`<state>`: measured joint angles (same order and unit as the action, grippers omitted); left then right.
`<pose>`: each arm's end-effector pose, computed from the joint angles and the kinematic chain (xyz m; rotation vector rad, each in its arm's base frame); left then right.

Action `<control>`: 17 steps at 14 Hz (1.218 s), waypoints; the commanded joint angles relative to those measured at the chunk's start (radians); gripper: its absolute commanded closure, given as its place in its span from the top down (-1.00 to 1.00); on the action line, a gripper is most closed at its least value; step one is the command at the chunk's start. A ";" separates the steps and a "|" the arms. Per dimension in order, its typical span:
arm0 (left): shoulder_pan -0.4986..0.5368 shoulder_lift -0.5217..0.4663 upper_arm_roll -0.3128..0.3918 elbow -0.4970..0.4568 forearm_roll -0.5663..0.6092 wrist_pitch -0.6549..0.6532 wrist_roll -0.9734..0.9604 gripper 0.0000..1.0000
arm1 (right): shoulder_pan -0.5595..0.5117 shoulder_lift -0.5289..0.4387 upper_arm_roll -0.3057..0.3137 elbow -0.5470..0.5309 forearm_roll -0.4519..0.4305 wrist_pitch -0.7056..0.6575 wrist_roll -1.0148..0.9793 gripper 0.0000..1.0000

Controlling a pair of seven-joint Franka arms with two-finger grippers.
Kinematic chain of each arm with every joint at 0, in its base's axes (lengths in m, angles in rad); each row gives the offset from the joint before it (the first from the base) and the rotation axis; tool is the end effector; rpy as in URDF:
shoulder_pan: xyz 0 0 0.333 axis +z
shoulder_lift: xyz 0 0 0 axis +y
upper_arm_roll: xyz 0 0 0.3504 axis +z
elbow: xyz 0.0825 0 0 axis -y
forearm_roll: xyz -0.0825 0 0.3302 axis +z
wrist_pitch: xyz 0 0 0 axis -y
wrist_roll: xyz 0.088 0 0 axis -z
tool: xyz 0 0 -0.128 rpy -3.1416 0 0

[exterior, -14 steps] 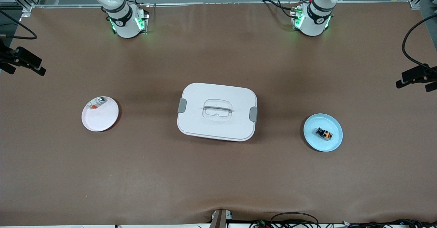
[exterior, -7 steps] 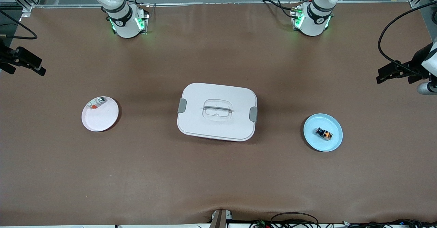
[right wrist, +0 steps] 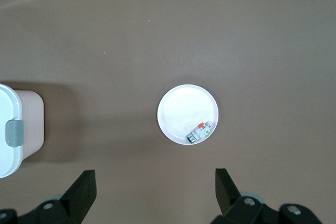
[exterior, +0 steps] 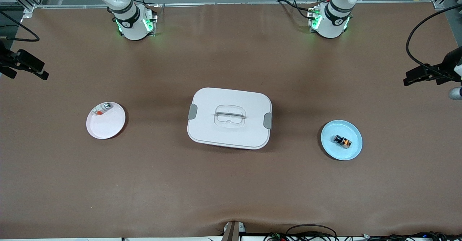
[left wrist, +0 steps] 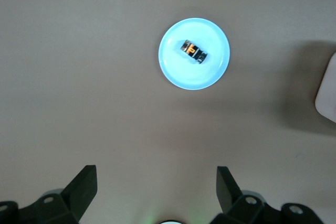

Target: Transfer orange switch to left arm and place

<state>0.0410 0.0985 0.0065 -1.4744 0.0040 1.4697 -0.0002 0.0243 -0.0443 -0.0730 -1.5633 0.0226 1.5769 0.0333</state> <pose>0.5207 0.0251 0.6190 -3.1343 -0.0751 0.1620 0.4872 -0.0219 0.6635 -3.1123 0.1269 -0.0903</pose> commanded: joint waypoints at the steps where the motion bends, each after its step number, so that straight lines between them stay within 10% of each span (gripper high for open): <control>1: 0.011 -0.003 0.004 0.016 -0.006 -0.019 0.006 1.00 | -0.014 0.009 0.013 0.022 -0.013 -0.015 -0.009 1.00; 17: -0.027 -0.017 -0.052 0.029 0.010 -0.037 -0.050 1.00 | -0.015 0.009 0.013 0.023 -0.015 -0.014 -0.009 1.00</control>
<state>0.0161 0.0968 -0.0316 -1.4491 0.0015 1.4606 -0.0167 0.0243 -0.0442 -0.0730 -1.5631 0.0223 1.5769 0.0333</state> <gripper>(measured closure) 0.000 0.000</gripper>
